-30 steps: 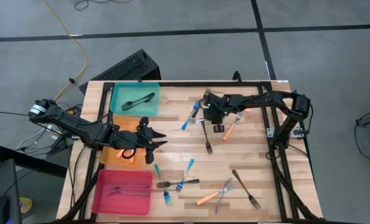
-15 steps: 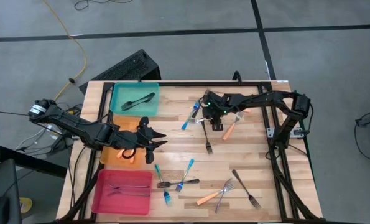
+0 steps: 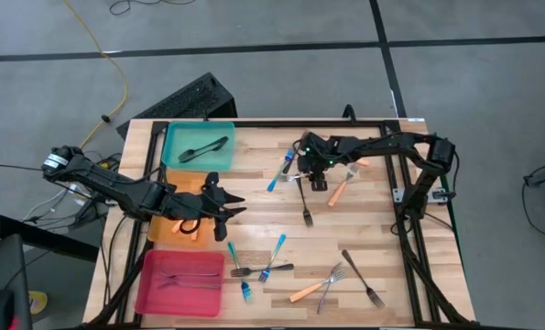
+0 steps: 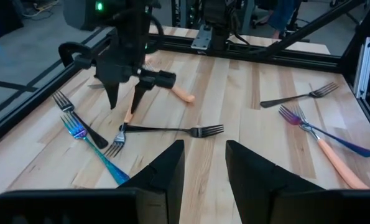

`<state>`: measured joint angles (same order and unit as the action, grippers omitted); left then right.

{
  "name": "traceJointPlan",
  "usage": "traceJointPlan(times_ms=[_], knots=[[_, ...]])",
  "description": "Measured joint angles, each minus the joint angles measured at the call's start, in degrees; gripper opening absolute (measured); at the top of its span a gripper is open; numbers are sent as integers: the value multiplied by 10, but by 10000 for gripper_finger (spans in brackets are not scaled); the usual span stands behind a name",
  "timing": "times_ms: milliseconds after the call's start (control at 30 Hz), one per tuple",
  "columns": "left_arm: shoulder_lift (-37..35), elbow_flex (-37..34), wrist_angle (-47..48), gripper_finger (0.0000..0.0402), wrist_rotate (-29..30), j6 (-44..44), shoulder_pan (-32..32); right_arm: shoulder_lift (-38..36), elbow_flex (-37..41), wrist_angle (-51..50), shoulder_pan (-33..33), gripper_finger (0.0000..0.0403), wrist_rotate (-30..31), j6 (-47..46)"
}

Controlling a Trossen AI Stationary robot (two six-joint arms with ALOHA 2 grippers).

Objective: Sort silverware by color (type)
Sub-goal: Put the orange fork into the orange bin

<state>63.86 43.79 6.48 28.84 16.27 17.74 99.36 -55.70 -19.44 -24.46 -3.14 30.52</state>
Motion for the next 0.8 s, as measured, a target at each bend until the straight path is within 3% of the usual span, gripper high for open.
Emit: traceJointPlan(times_ms=[333,433,633,800], knots=[[0,0,0,103,0,8,0,42,-2,8,-3,199,8,-17],[0,0,0,103,3,5,0,42,-2,4,-3,168,24,-25],[0,0,0,103,5,4,0,43,-1,-6,-9,67,22,-43],[0,0,0,103,5,3,0,43,-1,2,-10,64,27,-69]])
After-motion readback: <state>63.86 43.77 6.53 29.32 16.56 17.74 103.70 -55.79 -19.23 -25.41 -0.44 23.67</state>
